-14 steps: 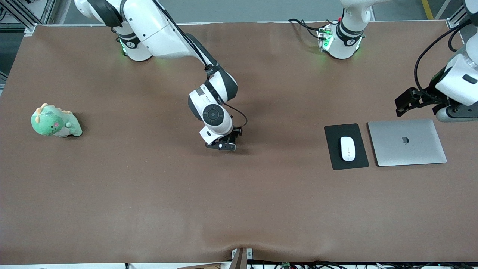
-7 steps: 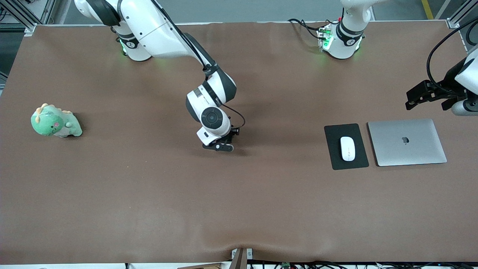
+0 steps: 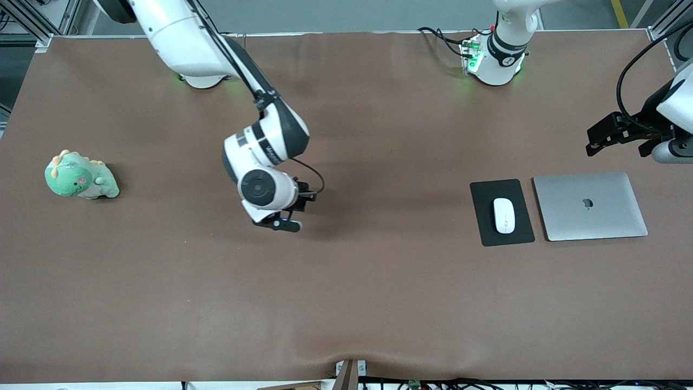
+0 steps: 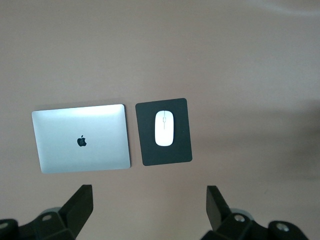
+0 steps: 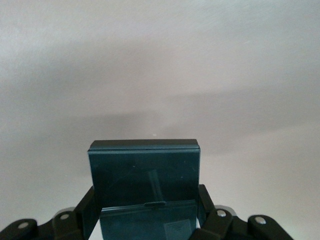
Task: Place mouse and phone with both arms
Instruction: 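Carry the black phone with the right gripper toward the green plush toy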
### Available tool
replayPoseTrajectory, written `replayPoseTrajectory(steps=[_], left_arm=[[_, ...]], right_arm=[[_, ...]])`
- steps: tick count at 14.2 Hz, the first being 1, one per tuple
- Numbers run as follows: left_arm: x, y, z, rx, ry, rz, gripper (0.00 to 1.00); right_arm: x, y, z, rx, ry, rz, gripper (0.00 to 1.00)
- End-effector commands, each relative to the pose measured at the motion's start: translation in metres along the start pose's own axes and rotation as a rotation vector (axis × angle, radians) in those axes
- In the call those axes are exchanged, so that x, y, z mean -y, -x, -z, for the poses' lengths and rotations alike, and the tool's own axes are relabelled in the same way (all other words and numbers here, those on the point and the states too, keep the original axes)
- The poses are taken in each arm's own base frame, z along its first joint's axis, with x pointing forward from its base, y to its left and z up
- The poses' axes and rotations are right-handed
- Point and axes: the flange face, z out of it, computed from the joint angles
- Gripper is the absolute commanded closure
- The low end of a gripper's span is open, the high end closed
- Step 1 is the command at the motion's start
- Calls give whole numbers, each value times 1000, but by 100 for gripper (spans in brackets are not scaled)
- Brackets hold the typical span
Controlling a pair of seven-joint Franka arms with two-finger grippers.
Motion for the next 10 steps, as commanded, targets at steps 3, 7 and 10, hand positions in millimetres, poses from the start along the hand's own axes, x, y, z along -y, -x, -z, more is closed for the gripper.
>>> replayPoseTrajectory(steps=[3, 7, 10], left_arm=[[-5, 15, 6, 7, 0, 9, 0], [-6, 15, 6, 7, 0, 7, 0], [-6, 15, 6, 7, 0, 7, 0]], right_arm=[[-49, 6, 13, 24, -20, 17, 100], [-97, 2, 19, 39, -31, 12, 100], [-119, -1, 14, 39, -19, 9, 100]])
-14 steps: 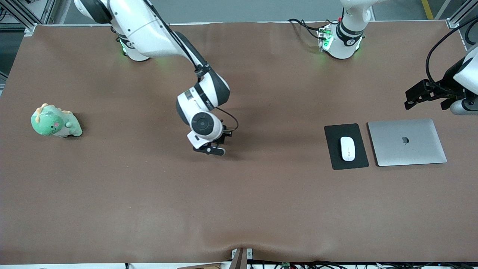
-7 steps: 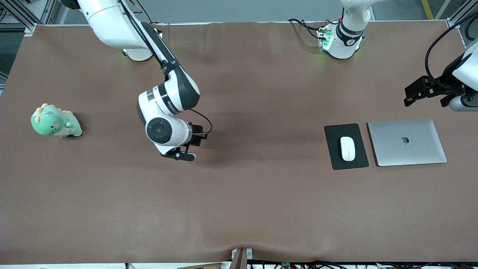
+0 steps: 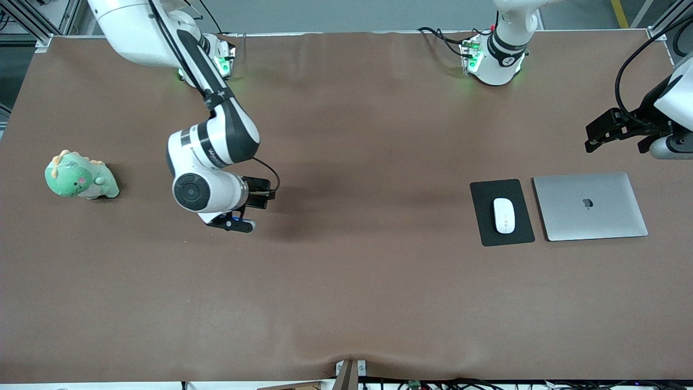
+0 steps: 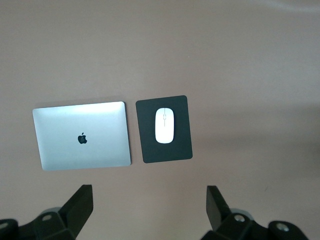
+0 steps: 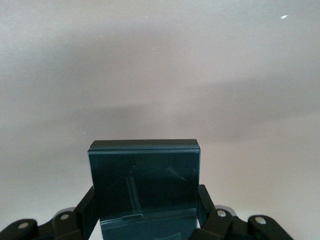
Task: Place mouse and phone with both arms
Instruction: 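Carry the black phone with the right gripper toward the green plush toy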
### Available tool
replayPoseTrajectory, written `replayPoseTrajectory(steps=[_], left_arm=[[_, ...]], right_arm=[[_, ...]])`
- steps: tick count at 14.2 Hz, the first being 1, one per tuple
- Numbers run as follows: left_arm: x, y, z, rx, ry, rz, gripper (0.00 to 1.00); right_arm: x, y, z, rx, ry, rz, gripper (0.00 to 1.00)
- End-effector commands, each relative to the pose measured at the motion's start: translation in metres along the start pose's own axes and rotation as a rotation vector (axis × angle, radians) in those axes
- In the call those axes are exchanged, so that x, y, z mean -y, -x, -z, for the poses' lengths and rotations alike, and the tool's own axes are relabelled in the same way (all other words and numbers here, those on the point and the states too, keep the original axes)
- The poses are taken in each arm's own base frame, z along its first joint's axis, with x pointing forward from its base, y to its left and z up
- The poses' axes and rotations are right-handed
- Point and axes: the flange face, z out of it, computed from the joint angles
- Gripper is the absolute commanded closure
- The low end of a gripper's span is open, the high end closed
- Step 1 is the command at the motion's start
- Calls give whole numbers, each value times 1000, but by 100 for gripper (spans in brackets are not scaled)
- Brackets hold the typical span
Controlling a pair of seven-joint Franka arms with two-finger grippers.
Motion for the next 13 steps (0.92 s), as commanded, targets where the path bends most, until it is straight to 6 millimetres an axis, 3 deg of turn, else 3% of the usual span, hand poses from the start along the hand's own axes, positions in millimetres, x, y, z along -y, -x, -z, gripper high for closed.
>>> replayPoseTrajectory(steps=[1, 6, 11, 13], left_arm=[[-4, 11, 5, 1, 5, 8, 0], [-4, 11, 6, 3, 4, 8, 0], [-4, 11, 5, 5, 5, 8, 0], [-5, 11, 5, 5, 5, 6, 0]], right_arm=[[-26, 8, 1, -15, 8, 3, 100], [-85, -5, -9, -27, -6, 33, 100], [-164, -13, -50, -61, -2, 109, 100], [-189, -18, -52, -65, 3, 127, 100]])
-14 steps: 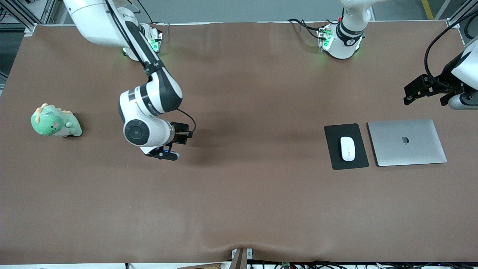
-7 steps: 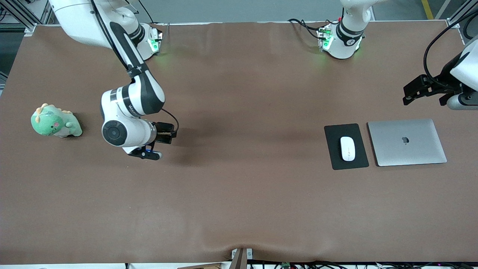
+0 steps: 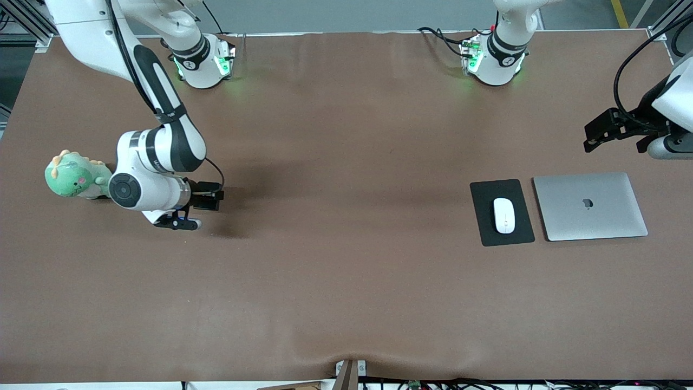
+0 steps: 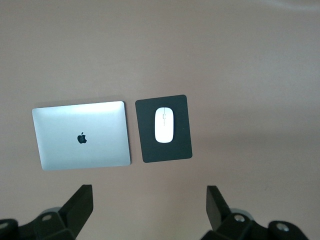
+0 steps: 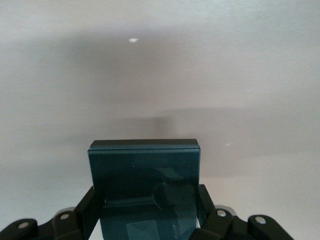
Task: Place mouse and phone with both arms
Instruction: 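Carry the black phone with the right gripper toward the green plush toy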
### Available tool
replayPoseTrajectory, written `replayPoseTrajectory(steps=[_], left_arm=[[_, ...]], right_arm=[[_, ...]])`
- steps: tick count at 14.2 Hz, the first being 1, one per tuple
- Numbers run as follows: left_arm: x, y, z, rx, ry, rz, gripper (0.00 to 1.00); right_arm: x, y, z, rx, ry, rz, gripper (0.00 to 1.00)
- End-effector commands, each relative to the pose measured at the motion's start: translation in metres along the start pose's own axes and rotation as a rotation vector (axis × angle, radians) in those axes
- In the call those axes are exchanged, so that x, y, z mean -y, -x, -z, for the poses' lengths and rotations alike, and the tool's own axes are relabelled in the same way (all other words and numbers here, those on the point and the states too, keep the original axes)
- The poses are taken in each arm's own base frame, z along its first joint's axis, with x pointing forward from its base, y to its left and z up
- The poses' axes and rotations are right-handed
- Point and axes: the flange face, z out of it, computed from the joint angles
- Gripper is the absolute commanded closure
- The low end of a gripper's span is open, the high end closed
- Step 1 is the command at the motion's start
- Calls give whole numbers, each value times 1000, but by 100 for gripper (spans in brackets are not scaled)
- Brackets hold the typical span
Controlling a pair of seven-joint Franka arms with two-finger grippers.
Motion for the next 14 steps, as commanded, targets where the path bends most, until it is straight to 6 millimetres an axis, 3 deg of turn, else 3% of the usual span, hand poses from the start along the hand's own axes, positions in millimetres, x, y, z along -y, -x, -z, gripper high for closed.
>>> replayPoseTrajectory(steps=[1, 5, 8, 11, 14], left_arm=[[-3, 11, 5, 3, 5, 7, 0], [-3, 11, 6, 1, 4, 9, 0], [-2, 10, 5, 2, -2, 9, 0], [-2, 10, 5, 2, -3, 11, 0], [-2, 10, 5, 2, -3, 11, 0]], right_arm=[[-34, 13, 7, -13, 11, 39, 100], [-90, 12, 7, -9, 45, 13, 100], [-113, 16, 1, 3, 55, 16, 100], [-150, 22, -19, -35, 72, 68, 100], [-155, 27, -30, -47, 76, 62, 100]])
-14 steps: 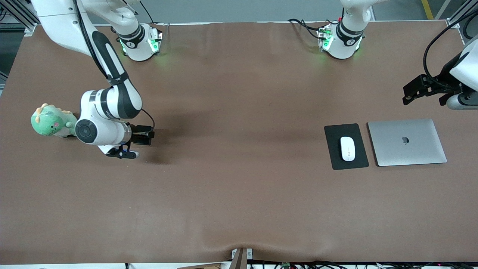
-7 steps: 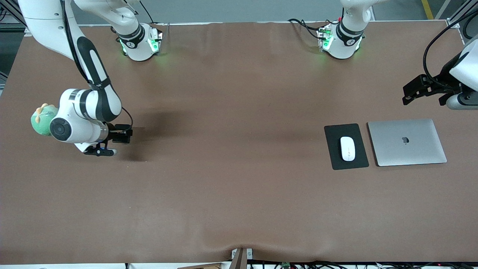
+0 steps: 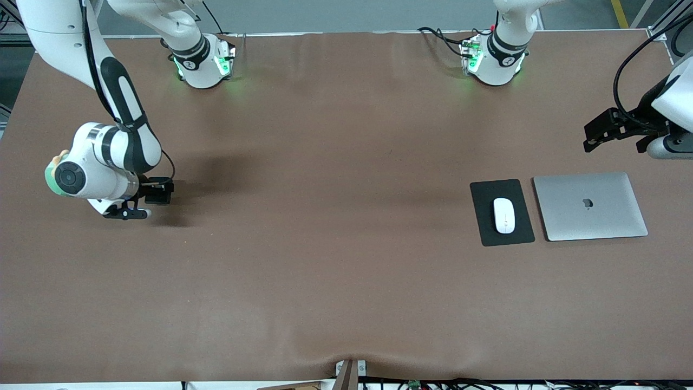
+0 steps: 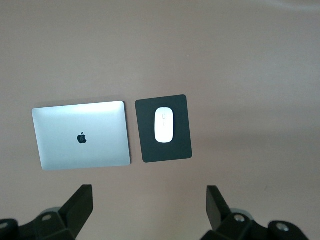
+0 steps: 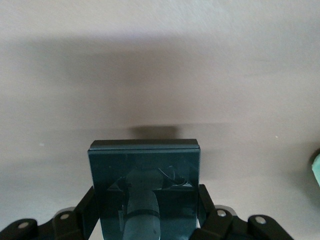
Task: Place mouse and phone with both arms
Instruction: 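Lower the phone onto the table beside the plush toy and open the right gripper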
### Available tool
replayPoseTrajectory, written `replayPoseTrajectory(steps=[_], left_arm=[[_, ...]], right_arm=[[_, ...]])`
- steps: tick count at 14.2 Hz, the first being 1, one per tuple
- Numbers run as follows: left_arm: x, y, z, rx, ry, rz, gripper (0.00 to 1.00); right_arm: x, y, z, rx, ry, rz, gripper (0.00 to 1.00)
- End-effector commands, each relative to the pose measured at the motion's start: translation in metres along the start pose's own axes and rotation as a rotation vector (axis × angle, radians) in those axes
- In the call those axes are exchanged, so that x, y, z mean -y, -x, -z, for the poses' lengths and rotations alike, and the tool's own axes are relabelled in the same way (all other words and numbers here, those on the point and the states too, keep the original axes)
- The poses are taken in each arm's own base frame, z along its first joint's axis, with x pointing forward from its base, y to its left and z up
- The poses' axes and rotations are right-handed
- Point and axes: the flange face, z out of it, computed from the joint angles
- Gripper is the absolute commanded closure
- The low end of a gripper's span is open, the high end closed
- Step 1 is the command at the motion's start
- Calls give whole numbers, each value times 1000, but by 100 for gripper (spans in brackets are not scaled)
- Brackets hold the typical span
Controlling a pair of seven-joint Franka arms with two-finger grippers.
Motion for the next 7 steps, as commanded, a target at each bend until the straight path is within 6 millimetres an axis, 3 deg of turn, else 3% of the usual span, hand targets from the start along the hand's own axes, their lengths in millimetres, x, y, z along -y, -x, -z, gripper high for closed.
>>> replayPoseTrajectory(steps=[1, 7], left_arm=[[-2, 10, 6, 1, -3, 8, 0], [5, 10, 11, -11, -18, 20, 0]], right_arm=[[-1, 9, -2, -22, 4, 21, 100], [-6, 9, -17, -23, 15, 34, 100]])
